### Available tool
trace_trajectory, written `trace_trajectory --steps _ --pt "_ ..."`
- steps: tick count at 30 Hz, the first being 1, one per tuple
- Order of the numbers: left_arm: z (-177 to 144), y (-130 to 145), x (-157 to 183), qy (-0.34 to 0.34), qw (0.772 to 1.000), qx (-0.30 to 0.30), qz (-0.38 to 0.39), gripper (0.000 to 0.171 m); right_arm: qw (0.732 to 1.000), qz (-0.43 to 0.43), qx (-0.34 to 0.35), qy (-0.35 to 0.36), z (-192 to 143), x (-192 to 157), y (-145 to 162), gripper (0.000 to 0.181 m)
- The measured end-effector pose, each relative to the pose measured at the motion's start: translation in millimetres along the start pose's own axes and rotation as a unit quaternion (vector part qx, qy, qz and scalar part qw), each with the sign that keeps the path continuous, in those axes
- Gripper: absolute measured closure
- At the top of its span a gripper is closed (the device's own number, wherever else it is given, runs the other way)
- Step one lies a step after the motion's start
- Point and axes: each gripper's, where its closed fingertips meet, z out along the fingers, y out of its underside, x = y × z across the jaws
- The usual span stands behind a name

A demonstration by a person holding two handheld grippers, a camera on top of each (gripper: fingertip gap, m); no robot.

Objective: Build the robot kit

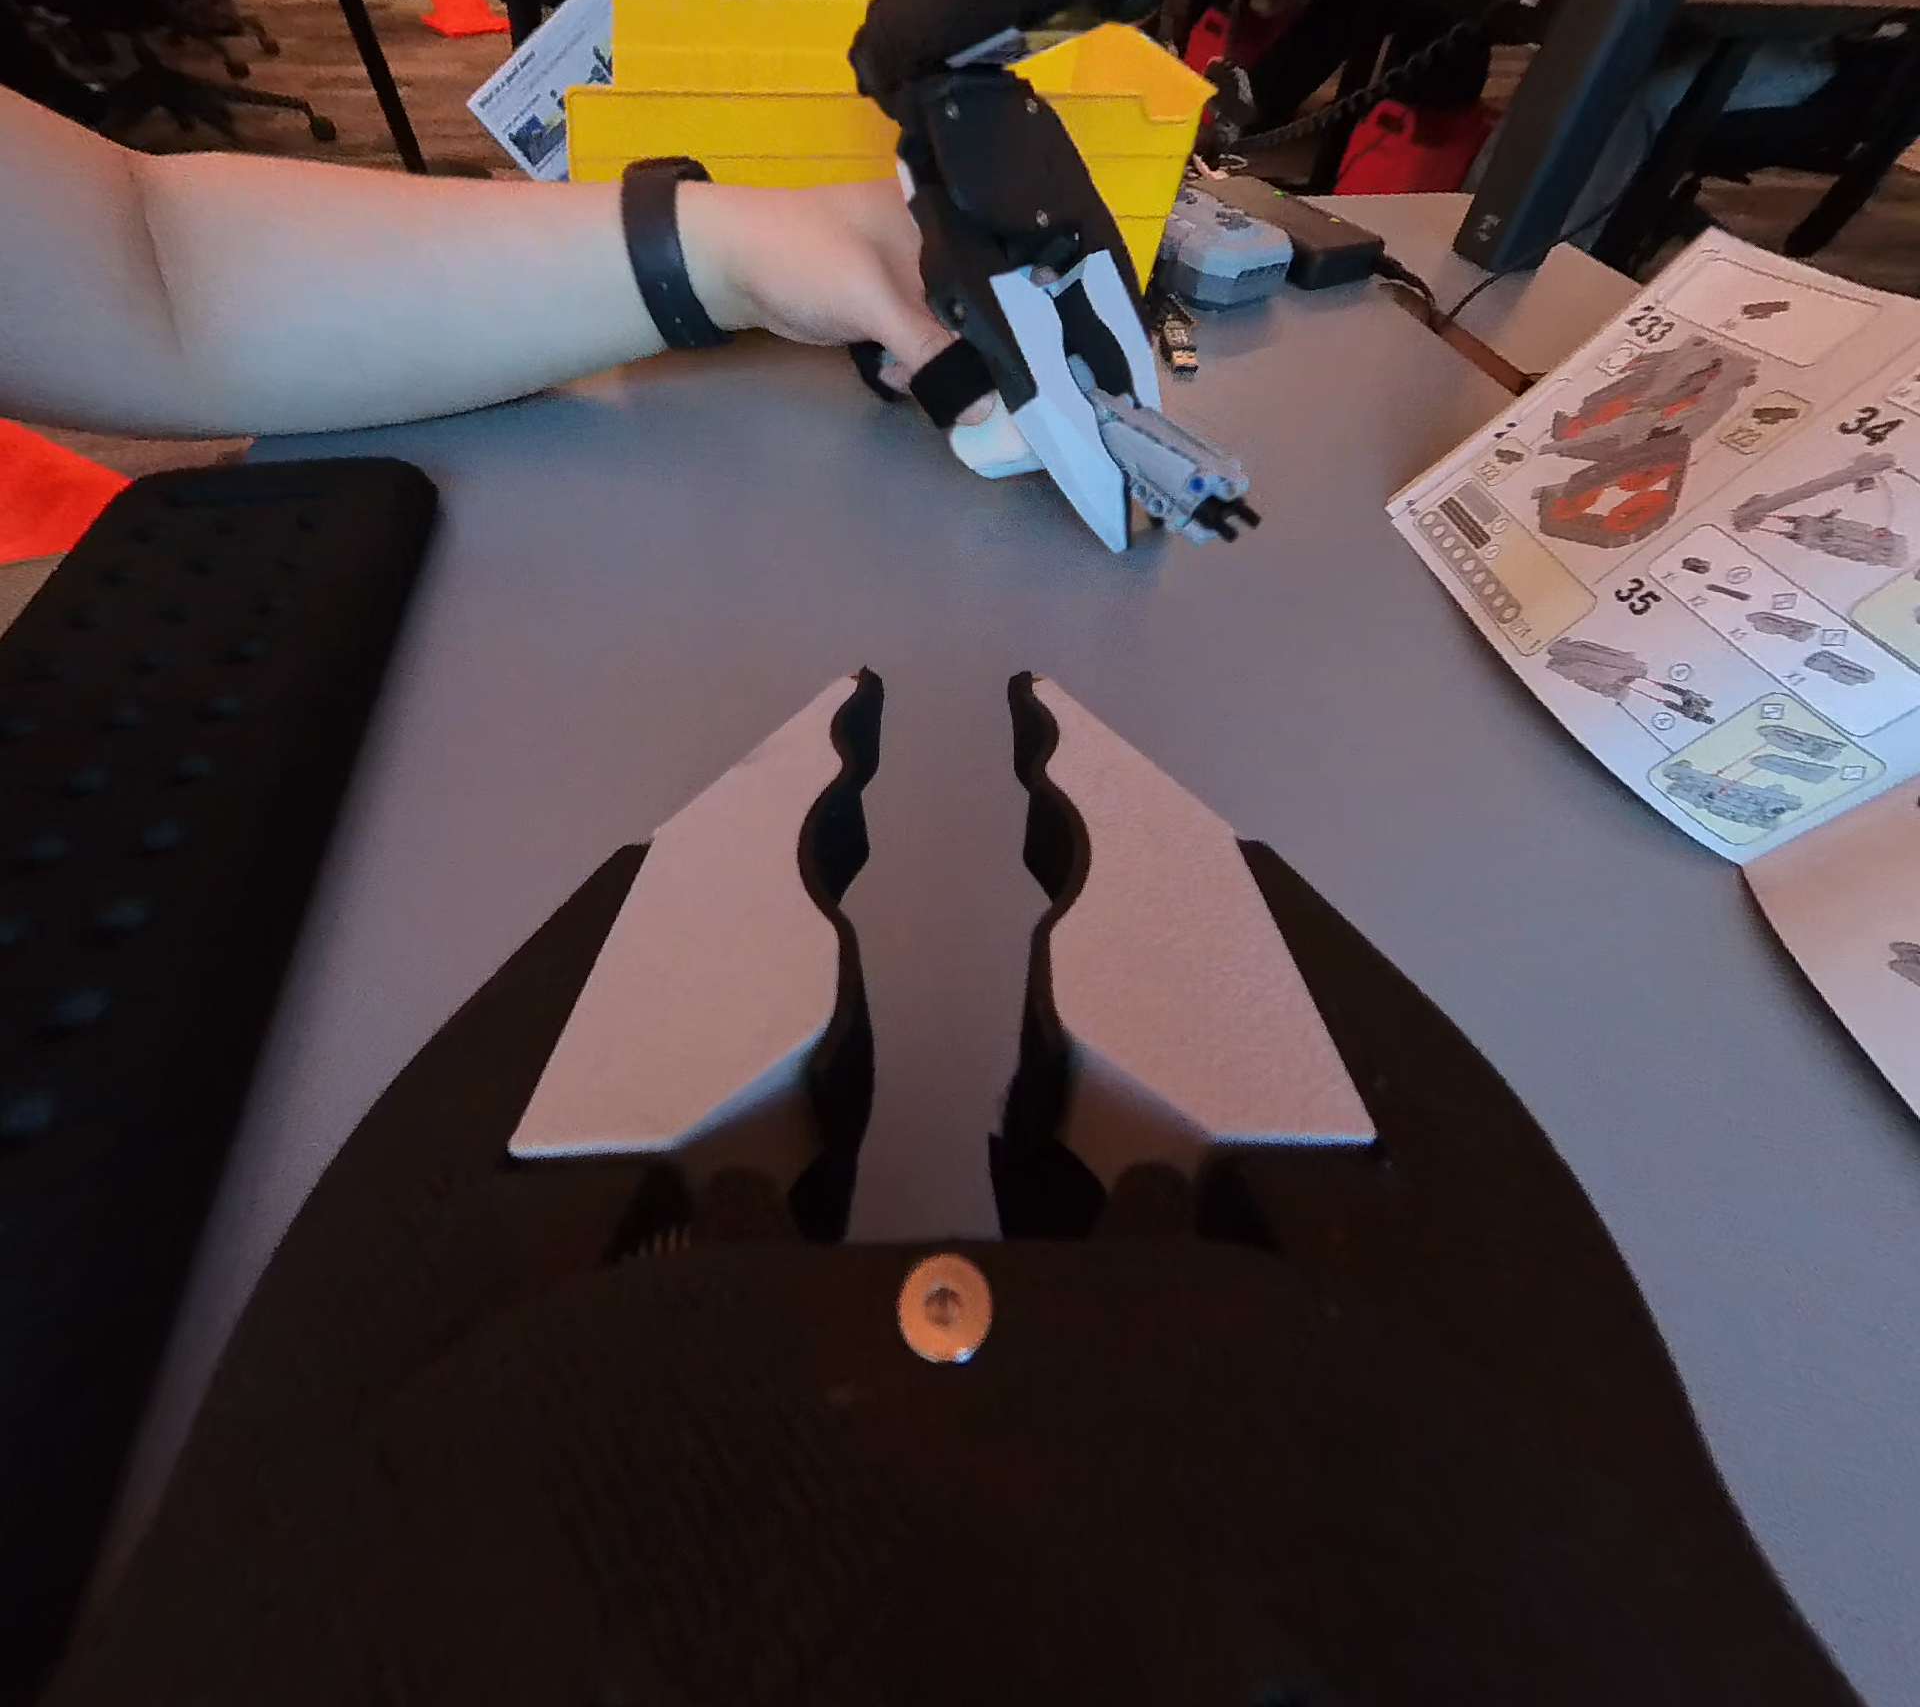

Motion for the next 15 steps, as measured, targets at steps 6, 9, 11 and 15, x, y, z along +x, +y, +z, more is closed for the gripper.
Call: trace_trajectory --steps 6,9,11,15 --pt "1.5 -0.5 -10.7 -0.019 0.999 0.012 0.03 0.145 1.0 -0.006 -0.004 -0.01 2.2 -6.2 -1.2 0.157" --pt "0.2 0.5 -11.8 -0.015 0.999 0.011 0.03 0.145 1.0 -0.008 -0.003 -0.012 2.5 -7.6 -2.3 0.157" --pt "-1.8 2.3 -13.1 -0.017 1.0 -0.002 0.023 0.146 1.0 -0.01 -0.005 -0.012 2.5 -8.2 -2.7 0.157" --pt "-6.2 7.5 -14.7 -0.031 0.998 -0.034 0.033 0.142 1.0 -0.01 -0.002 -0.013 1.9 -8.3 -4.0 0.157"
